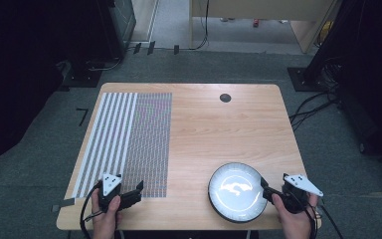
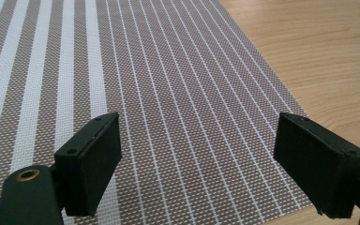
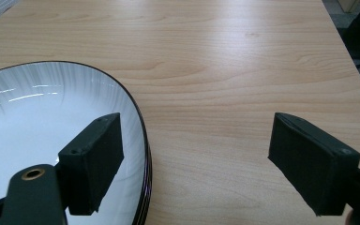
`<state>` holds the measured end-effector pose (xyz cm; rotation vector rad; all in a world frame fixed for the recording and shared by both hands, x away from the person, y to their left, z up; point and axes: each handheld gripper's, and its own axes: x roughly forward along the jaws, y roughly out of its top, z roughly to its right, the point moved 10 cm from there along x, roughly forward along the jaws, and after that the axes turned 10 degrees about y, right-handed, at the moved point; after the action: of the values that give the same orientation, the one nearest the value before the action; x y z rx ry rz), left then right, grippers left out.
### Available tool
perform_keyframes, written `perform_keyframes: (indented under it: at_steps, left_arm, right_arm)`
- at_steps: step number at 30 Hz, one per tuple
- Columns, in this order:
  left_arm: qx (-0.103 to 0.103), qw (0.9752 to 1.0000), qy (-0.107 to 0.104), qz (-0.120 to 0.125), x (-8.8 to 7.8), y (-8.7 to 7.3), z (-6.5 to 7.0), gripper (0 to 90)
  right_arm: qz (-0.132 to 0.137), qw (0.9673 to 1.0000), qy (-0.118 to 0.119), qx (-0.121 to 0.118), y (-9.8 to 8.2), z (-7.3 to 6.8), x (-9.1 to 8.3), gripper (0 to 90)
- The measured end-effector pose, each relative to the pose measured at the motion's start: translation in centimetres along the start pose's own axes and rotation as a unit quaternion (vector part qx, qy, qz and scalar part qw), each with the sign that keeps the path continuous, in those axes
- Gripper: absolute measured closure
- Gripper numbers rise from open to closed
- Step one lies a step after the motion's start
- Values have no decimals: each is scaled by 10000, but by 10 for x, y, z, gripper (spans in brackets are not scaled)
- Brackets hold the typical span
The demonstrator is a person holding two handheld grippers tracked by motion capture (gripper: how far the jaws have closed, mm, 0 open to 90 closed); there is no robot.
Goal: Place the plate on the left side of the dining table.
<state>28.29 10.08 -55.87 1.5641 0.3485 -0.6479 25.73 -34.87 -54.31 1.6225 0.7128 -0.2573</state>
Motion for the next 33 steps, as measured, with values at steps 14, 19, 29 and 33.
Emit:
perform_keyframes:
  at_steps: [14, 19, 29, 33]
  left_arm:
    - [91, 9998, -168, 37, 1, 1, 24, 153]
    - [139, 9996, -228, 80, -1, 3, 35, 154]
    - [247, 9984, -479, 147, -4, 7, 67, 154]
    - [347, 9975, -593, 163, -5, 10, 82, 154]
  right_arm:
    - [-11, 9999, 96, -36, 0, -7, 1, 175]
    - [19, 9999, 134, -16, 1, -10, 1, 175]
    - [30, 9999, 142, -4, -1, -13, -3, 182]
    - [21, 9999, 119, 22, -1, -14, -2, 192]
